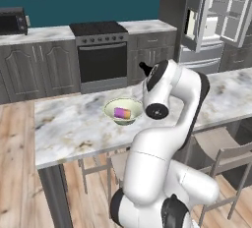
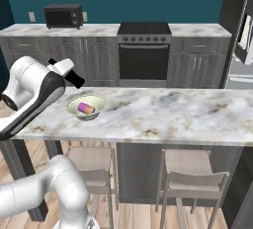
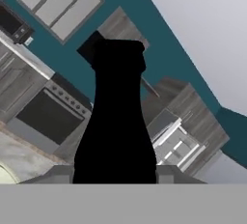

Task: Open the fridge, grab two sodas, and place both sodas inside the bowl with ice on the dining counter.

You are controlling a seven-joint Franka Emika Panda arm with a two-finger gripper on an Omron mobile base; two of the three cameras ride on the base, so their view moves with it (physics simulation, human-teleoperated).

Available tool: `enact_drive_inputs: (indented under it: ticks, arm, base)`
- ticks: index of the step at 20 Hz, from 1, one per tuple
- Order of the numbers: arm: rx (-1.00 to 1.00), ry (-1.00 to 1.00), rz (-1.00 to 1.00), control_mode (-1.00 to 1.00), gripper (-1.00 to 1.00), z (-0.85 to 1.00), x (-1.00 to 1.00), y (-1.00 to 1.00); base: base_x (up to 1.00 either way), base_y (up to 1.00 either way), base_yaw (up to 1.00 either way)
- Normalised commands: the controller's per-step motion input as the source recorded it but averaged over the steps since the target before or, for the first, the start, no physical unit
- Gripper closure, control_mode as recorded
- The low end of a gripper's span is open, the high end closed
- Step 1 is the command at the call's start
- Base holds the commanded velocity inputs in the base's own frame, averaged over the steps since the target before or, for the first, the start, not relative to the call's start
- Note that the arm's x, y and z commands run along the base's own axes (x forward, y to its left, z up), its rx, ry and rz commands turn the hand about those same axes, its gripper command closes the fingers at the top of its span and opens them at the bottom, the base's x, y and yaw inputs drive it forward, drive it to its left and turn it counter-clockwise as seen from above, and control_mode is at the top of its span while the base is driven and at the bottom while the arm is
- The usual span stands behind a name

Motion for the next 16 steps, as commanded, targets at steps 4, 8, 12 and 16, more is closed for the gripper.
enact_drive_inputs:
  ticks: [4, 8, 12, 16]
  arm:
    - [0.09, 0.55, 0.01, -1.0, 1.0, 0.5, 0.02, 0.1]
    - [0.21, 0.39, -0.06, -1.0, 1.0, 0.78, 0.04, 0.41]
    - [0.27, 0.09, -0.09, -1.0, 1.0, 0.8, 0.0, 0.69]
    - [0.35, -0.01, -0.07, -1.0, 1.0, 0.62, -0.05, 0.81]
  base:
    - [0.0, 0.0, 0.0]
    - [0.0, 0.0, 0.0]
    - [0.0, 0.0, 0.0]
    - [0.0, 0.0, 0.0]
